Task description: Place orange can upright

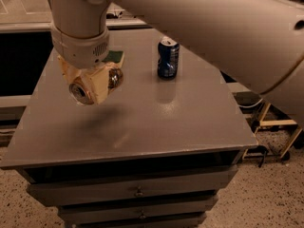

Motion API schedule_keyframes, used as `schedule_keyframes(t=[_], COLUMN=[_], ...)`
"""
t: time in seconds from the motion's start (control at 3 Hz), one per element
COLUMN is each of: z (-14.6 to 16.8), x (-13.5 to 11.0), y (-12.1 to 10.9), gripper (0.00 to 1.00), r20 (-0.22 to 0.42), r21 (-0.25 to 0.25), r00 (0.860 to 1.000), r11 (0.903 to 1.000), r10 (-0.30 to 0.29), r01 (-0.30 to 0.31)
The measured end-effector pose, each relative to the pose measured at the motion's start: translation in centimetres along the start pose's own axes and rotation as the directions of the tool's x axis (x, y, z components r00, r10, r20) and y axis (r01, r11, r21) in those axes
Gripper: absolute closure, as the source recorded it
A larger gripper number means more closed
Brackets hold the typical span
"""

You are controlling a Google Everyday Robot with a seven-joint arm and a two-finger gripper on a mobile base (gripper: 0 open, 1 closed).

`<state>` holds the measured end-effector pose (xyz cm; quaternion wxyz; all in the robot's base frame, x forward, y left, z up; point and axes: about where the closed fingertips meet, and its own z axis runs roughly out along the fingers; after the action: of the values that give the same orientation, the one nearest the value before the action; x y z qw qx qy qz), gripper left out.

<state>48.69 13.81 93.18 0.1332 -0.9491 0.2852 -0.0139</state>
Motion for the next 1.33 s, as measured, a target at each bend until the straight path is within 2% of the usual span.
schedule_keyframes(t=[0.33, 0.67, 1.0, 1.33], z=[-1.5, -1.5, -1.5, -2.5], x=[0.6, 0.6, 0.7, 0.8], y=[0.3, 0.3, -0.7, -2.6], gripper=[1.0, 1.0, 1.0, 1.0], r20=[0.088, 0.088, 0.141, 0.209], r21=[0.085, 0.085, 0.115, 0.162], r00=[0.993, 0.993, 0.986, 0.971], r11=[0.9929, 0.9929, 0.9872, 0.9746], r10=[0.076, 0.076, 0.094, 0.12], r01=[-0.083, -0.083, -0.11, -0.155])
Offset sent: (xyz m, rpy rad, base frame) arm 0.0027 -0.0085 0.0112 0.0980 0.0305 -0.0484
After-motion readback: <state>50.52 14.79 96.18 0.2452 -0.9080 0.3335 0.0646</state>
